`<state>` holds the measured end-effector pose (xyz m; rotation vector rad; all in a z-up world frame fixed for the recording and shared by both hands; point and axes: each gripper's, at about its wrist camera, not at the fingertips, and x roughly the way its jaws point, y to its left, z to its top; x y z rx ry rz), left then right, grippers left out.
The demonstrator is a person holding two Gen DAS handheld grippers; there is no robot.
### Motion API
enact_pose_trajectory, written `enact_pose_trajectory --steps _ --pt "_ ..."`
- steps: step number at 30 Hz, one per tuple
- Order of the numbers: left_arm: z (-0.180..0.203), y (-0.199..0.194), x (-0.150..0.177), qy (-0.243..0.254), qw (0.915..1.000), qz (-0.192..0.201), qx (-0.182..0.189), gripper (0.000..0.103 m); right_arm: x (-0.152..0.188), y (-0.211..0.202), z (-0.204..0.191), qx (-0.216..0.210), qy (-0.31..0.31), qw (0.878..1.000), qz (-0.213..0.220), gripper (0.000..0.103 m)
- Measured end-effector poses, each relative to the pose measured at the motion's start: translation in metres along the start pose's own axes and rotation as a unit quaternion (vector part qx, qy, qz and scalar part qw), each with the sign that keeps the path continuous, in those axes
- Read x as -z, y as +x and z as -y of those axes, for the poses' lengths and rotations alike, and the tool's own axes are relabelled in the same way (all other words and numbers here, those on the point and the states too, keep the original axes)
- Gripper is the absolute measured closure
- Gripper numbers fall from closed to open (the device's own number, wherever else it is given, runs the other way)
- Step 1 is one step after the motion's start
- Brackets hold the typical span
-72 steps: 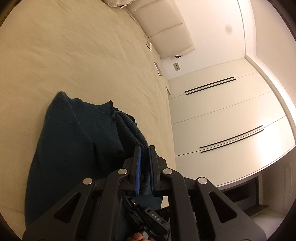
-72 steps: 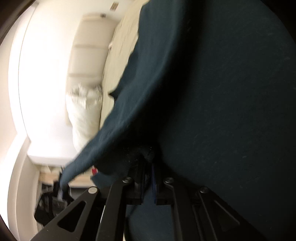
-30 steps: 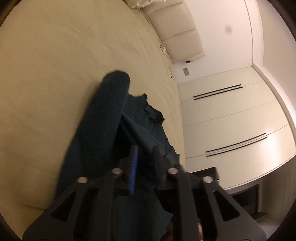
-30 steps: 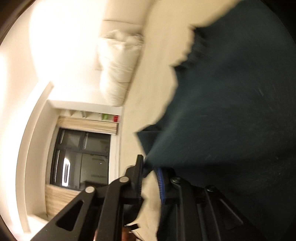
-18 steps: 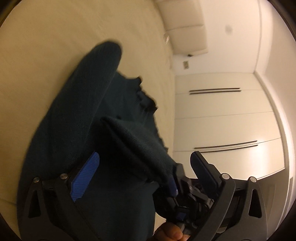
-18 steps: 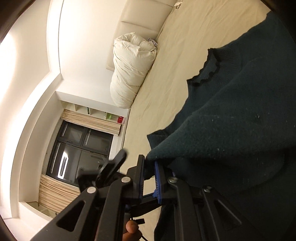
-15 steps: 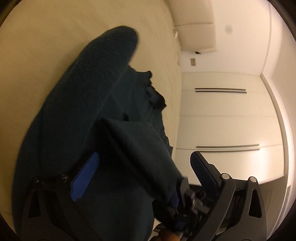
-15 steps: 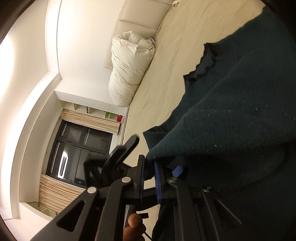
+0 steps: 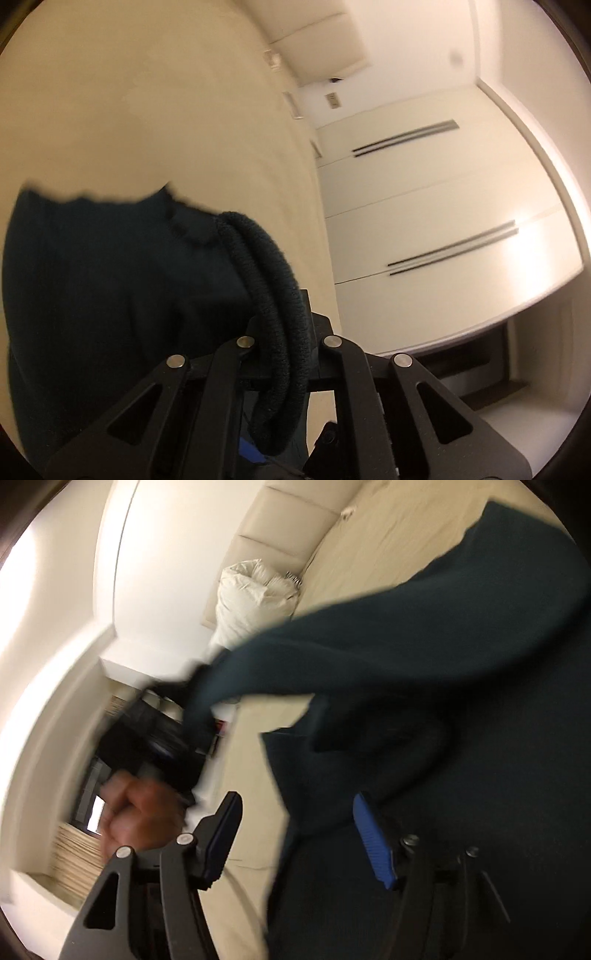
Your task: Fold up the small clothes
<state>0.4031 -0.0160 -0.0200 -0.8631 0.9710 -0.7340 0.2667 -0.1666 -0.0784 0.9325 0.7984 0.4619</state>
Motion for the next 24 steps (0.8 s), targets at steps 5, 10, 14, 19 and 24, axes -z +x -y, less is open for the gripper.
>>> enact_pose_trajectory --steps 5,10,14,19,24 --pt "0.077 -0.009 -0.006 0.095 0.9954 -0.005 0.008 0.098 -0.007 -0.011 -0.007 0.107 -0.08 0.99 0.037 0.036" --pt "0.102 -0.009 -0.004 0.125 0.9919 -0.003 0.018 0.098 -0.034 0.008 -0.037 0.228 -0.259 0.936 0.069 0.028" --pt "0.097 -0.011 -0.007 0.123 0.9923 0.001 0.017 0.098 -0.077 0.009 0.003 0.238 -0.157 0.956 0.065 0.028" --pt "0.085 -0.02 -0.002 0.107 0.9941 0.002 0.019 0.098 -0.095 0.039 0.038 0.249 -0.099 0.963 0.032 0.028" --pt "0.089 -0.034 -0.007 0.109 0.9938 0.01 0.017 0.098 -0.099 0.077 0.023 0.32 -0.185 0.929 -0.026 0.072"
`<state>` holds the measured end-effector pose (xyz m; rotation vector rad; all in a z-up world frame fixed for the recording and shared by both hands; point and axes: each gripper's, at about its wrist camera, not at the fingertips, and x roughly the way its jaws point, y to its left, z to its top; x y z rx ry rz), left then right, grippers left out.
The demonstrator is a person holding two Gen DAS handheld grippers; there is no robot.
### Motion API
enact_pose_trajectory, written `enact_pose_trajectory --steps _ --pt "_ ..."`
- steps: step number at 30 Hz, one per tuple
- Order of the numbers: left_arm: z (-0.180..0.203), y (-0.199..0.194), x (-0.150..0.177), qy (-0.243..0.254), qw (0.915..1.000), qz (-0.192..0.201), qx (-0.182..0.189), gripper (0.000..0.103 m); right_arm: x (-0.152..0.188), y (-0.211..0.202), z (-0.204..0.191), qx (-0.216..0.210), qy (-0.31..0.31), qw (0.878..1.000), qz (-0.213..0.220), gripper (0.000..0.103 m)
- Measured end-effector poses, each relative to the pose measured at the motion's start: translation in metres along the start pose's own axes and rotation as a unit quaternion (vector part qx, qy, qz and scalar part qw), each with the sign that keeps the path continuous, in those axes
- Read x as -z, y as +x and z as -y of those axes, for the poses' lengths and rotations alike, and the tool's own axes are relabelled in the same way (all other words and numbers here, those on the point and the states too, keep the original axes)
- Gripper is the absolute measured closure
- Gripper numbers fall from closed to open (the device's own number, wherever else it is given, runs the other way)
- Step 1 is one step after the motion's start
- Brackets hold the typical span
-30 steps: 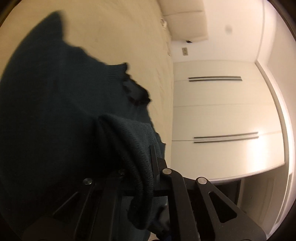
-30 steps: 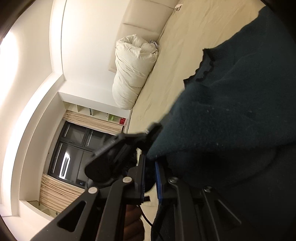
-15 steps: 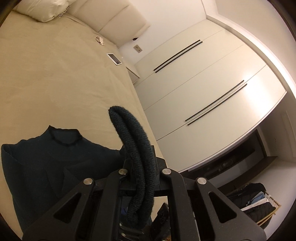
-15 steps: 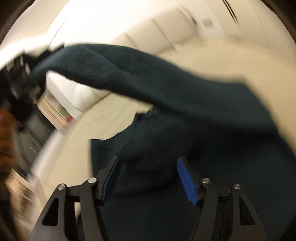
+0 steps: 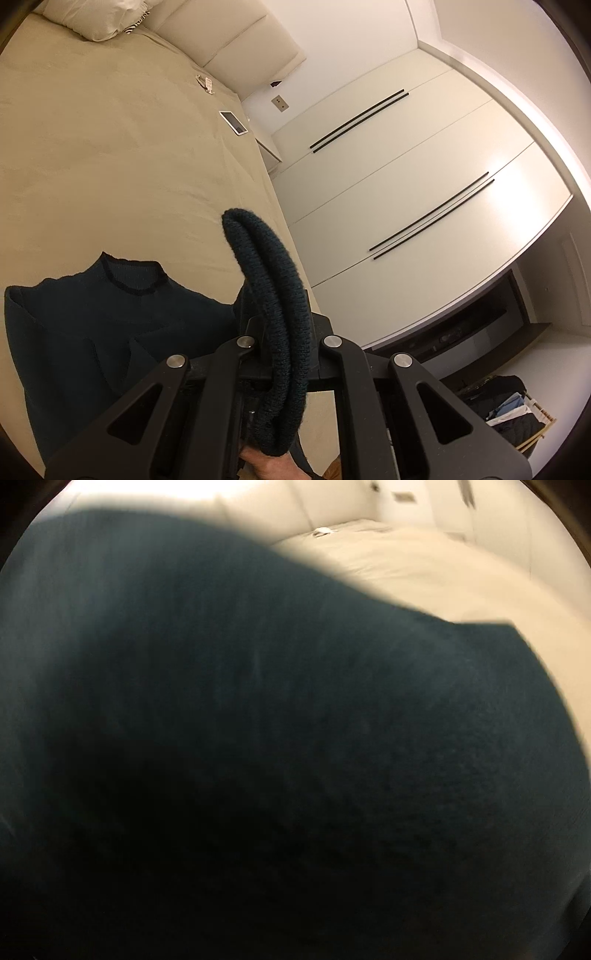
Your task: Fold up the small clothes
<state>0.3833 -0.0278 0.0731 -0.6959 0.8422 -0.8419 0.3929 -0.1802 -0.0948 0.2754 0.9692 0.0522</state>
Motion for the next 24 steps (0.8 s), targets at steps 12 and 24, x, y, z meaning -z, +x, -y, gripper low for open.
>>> enact_pose_trajectory --steps 12,24 --pt "0.009 -0.026 -0.008 0.004 0.9998 0.018 0.0 0.098 -0.003 -0.048 0.062 0.108 0.071 0.989 0.069 0.091" --pt "-0.002 -0.034 -0.011 0.006 0.9997 0.021 -0.014 0.098 0.049 -0.089 0.038 0.031 0.119 0.988 0.093 0.06"
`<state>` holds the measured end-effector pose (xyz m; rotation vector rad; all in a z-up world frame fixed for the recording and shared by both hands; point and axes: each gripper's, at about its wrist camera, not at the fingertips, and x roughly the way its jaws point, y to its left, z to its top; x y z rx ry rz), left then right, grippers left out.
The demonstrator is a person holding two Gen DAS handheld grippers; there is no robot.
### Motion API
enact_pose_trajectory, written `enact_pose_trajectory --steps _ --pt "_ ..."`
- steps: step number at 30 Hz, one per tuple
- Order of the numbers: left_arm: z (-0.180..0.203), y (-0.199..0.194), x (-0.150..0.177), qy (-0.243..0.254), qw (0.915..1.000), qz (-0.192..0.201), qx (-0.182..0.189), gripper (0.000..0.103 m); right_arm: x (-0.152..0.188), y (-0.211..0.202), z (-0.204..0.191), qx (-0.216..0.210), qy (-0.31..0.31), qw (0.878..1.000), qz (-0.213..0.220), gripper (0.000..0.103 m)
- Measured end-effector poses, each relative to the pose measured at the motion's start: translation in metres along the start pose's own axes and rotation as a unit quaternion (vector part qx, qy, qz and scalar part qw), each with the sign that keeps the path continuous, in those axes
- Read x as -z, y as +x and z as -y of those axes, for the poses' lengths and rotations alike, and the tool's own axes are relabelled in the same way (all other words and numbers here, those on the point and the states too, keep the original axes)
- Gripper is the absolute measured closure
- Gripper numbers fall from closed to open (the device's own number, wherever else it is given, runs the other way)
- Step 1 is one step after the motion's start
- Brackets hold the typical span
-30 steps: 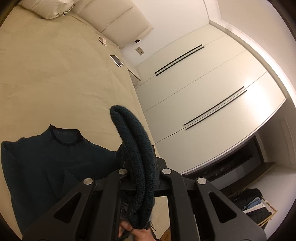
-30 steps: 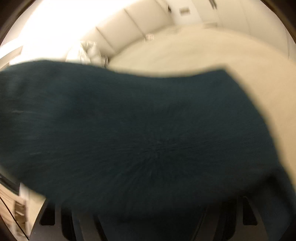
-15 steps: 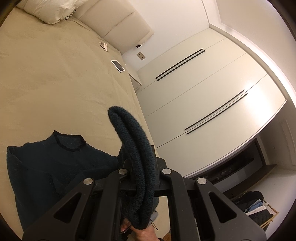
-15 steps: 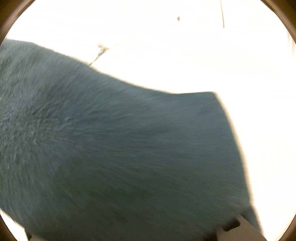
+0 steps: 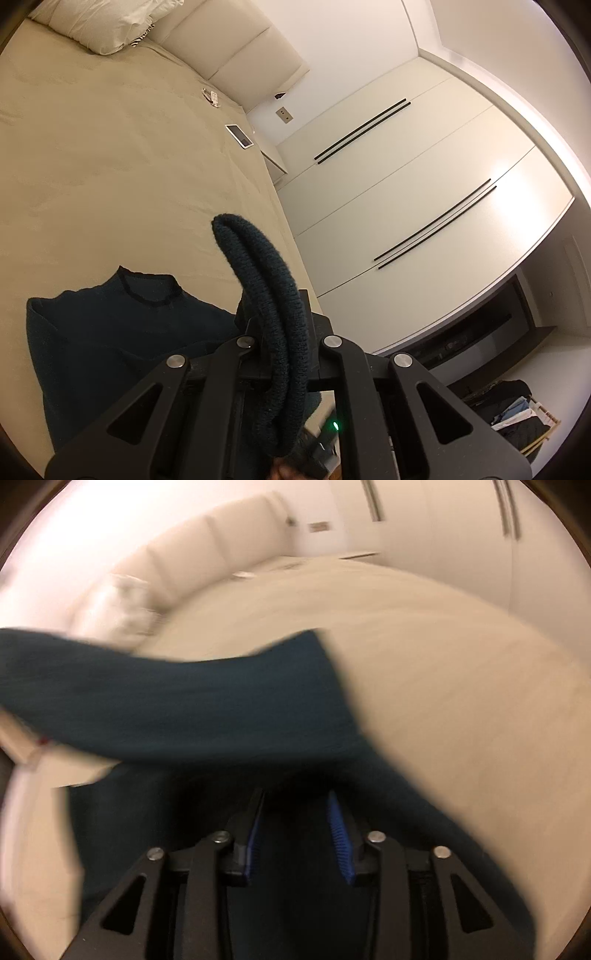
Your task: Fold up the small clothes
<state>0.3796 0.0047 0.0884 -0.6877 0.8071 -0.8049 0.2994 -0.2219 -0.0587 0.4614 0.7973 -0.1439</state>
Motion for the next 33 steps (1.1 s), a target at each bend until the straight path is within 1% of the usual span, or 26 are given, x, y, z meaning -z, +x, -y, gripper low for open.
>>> enact_pose_trajectory --steps 1,2,3,4,5,6,7,8,9,10,12,13,14,16,19,20,21,22,23,24,25,26,27,30,32,33 --pt "0.0 -0.002 -0.001 0.002 1.0 0.001 -0.001 0.098 0.009 -0.004 -0.011 -0.052 -0.007 0.999 -0.001 0.051" --pt "-0.001 -0.005 -0.002 0.002 1.0 0.001 -0.003 0.098 0.017 -0.004 -0.03 -0.121 -0.014 0.992 -0.017 0.044" --pt "-0.002 -0.007 -0.003 0.0 1.0 0.001 -0.004 0.098 0.026 0.003 -0.046 -0.207 -0.009 0.977 -0.057 0.042" --pt "-0.003 -0.01 -0.003 -0.002 1.0 0.002 -0.006 0.098 0.034 0.018 -0.065 -0.277 0.006 0.955 -0.11 0.041" --pt "-0.005 -0.014 -0.004 -0.004 1.0 0.003 -0.007 0.098 0.042 0.031 -0.081 -0.294 0.02 0.944 -0.144 0.041" --pt "-0.006 -0.018 -0.005 -0.006 0.9999 0.005 -0.008 0.097 0.048 0.043 -0.093 -0.3 0.029 0.939 -0.165 0.041" --pt "-0.007 -0.021 -0.006 -0.007 0.9999 0.007 -0.008 0.097 0.057 0.054 -0.103 -0.315 0.044 0.929 -0.191 0.041" --pt "-0.007 -0.026 -0.007 -0.007 0.9999 0.01 -0.008 0.097 0.07 0.071 -0.113 -0.336 0.073 0.911 -0.23 0.041" --pt "-0.008 -0.029 -0.008 -0.008 0.9999 0.012 -0.007 0.097 0.081 0.078 -0.122 -0.338 0.094 0.903 -0.247 0.041" --pt "-0.009 -0.032 -0.008 -0.01 0.9998 0.014 -0.005 0.097 0.088 0.086 -0.124 -0.337 0.113 0.899 -0.255 0.041" --pt "-0.014 -0.036 -0.008 -0.014 0.9998 0.015 -0.005 0.098 0.102 0.095 -0.122 -0.321 0.143 0.904 -0.244 0.048" --pt "-0.016 -0.038 -0.008 -0.015 0.9997 0.016 -0.006 0.097 0.104 0.099 -0.119 -0.316 0.165 0.904 -0.236 0.05" --pt "-0.018 -0.04 -0.007 -0.018 0.9997 0.017 -0.005 0.097 0.108 0.102 -0.115 -0.317 0.189 0.901 -0.23 0.05" --pt "-0.022 -0.043 -0.007 -0.022 0.9996 0.019 -0.004 0.097 0.103 0.111 -0.116 -0.321 0.214 0.895 -0.224 0.049" --pt "-0.021 -0.045 -0.009 -0.024 0.9995 0.02 0.002 0.098 0.106 0.121 -0.131 -0.344 0.228 0.884 -0.22 0.047" --pt "-0.021 -0.045 -0.009 -0.021 0.9996 0.019 0.002 0.098 0.11 0.113 -0.134 -0.352 0.233 0.88 -0.217 0.046" --pt "-0.018 -0.045 -0.009 -0.016 0.9997 0.016 0.002 0.097 0.117 0.1 -0.128 -0.366 0.237 0.875 -0.21 0.046" --pt "-0.017 -0.046 -0.01 -0.011 0.9998 0.014 0.001 0.098 0.116 0.103 -0.133 -0.378 0.237 0.873 -0.198 0.046" --pt "-0.016 -0.046 -0.01 -0.01 0.9999 0.013 0.001 0.098 0.122 0.101 -0.139 -0.382 0.235 0.874 -0.188 0.046" --pt "-0.017 -0.047 -0.01 -0.009 0.9999 0.012 0.001 0.098 0.126 0.113 -0.148 -0.385 0.242 0.872 -0.181 0.046" --pt "-0.017 -0.049 -0.01 -0.008 0.9999 0.012 0.001 0.098 0.127 0.114 -0.15 -0.392 0.249 0.867 -0.178 0.046" --pt "-0.018 -0.049 -0.01 -0.007 0.9999 0.011 0.0 0.098 0.129 0.112 -0.15 -0.398 0.249 0.866 -0.174 0.046" --pt "-0.019 -0.05 -0.01 -0.007 0.9999 0.011 -0.001 0.098 0.135 0.113 -0.174 -0.398 0.236 0.871 -0.166 0.046" --pt "-0.021 -0.049 -0.008 -0.009 0.9999 0.009 -0.002 0.097 0.142 0.104 -0.195 -0.403 0.186 0.882 -0.158 0.045" --pt "-0.023 -0.046 -0.006 -0.01 0.9999 0.006 -0.005 0.098 0.143 0.107 -0.208 -0.391 0.146 0.896 -0.153 0.039" --pt "-0.024 -0.044 -0.004 -0.012 0.9999 0.004 -0.007 0.097 0.143 0.109 -0.213 -0.387 0.127 0.9 -0.154 0.039"
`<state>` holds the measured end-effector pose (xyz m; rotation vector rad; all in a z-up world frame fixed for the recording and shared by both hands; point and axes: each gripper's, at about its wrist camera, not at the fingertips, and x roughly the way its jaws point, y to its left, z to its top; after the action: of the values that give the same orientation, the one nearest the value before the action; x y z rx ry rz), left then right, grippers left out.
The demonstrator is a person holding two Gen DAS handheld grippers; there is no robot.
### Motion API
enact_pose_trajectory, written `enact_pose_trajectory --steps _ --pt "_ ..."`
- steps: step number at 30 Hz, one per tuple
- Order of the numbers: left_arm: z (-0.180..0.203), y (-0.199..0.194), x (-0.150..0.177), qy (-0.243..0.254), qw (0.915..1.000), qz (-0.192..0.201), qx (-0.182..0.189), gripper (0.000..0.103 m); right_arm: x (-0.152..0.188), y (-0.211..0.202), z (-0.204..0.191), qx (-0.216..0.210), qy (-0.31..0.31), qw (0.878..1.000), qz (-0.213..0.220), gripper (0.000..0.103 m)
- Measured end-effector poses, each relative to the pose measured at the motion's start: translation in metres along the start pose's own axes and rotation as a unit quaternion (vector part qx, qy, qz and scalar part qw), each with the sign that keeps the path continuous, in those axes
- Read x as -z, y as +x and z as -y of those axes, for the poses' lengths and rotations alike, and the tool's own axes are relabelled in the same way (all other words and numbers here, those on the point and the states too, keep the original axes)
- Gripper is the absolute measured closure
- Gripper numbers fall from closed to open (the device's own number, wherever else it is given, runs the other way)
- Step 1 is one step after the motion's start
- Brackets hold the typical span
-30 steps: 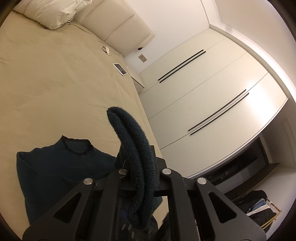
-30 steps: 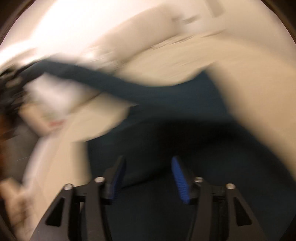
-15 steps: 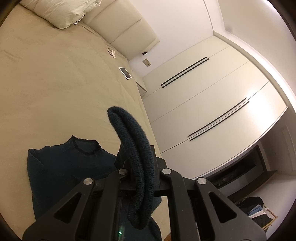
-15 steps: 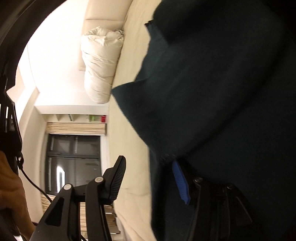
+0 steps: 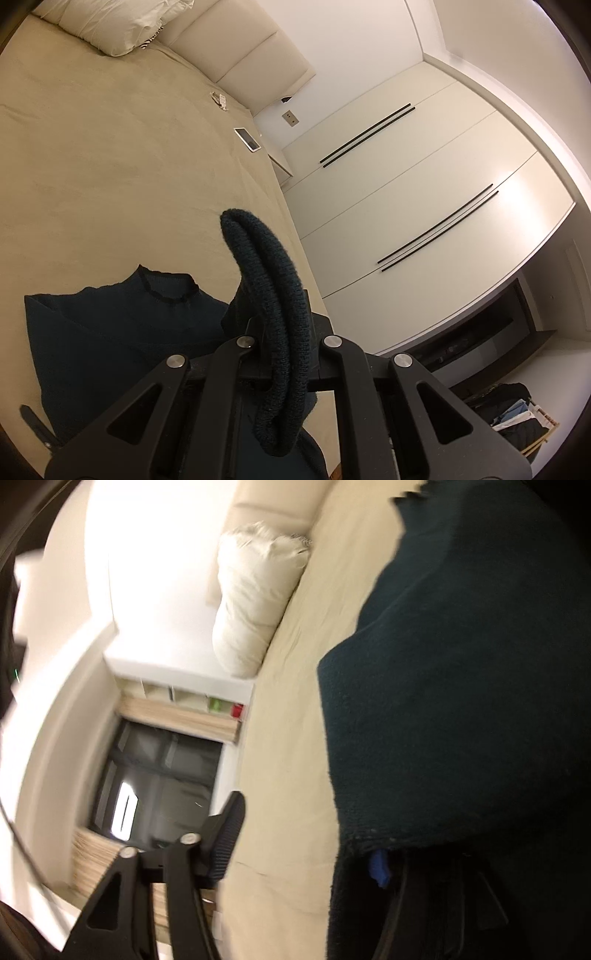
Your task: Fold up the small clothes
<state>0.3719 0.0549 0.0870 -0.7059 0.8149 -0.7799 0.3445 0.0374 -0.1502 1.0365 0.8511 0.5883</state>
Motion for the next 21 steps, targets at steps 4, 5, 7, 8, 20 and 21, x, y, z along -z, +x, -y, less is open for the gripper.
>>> enact_pose_trajectory --steps 4,5,7,8,20,21 --pt "-0.004 0.007 0.007 -0.009 0.9999 -0.003 -0.007 0.097 -0.004 -0.011 -0.002 -0.002 -0.004 0.999 -0.038 0.035" --pt "-0.007 0.008 0.009 -0.014 0.9999 -0.005 -0.007 0.097 -0.003 -0.017 -0.004 0.003 -0.007 0.999 -0.054 0.029" --pt "-0.007 0.01 0.011 -0.011 0.9999 -0.008 -0.01 0.097 0.003 -0.033 -0.014 0.023 -0.027 0.996 -0.085 0.025" --pt "-0.009 0.01 0.013 -0.011 0.9998 -0.008 -0.013 0.097 0.009 -0.051 -0.02 0.027 -0.047 0.995 -0.081 0.024" --pt "-0.116 0.015 0.063 -0.074 0.9916 -0.026 -0.103 0.097 -0.049 -0.206 0.062 0.119 -0.009 0.988 0.094 0.037" --pt "-0.125 0.019 0.069 -0.077 0.9897 -0.032 -0.116 0.097 -0.055 -0.223 0.071 0.119 -0.001 0.986 0.115 0.037"
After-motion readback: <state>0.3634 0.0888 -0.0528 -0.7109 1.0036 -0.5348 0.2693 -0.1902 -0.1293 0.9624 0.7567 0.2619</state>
